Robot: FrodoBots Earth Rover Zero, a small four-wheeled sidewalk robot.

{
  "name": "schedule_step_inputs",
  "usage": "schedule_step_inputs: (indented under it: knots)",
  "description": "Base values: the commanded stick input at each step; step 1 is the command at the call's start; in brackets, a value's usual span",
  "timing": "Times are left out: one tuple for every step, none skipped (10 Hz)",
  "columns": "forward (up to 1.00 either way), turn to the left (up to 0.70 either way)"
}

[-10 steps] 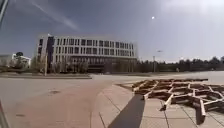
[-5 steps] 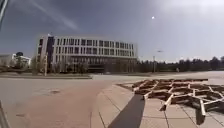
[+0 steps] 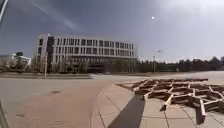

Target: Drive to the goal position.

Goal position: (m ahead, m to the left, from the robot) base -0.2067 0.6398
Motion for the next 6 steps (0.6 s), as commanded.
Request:
schedule_step_inputs:
  knots:
    - [0.05, 0.00]
    - [0.05, 0.00]
    - [0.05, 0.00]
    - [0.05, 0.00]
    - [0.05, 0.00]
    - [0.05, 0.00]
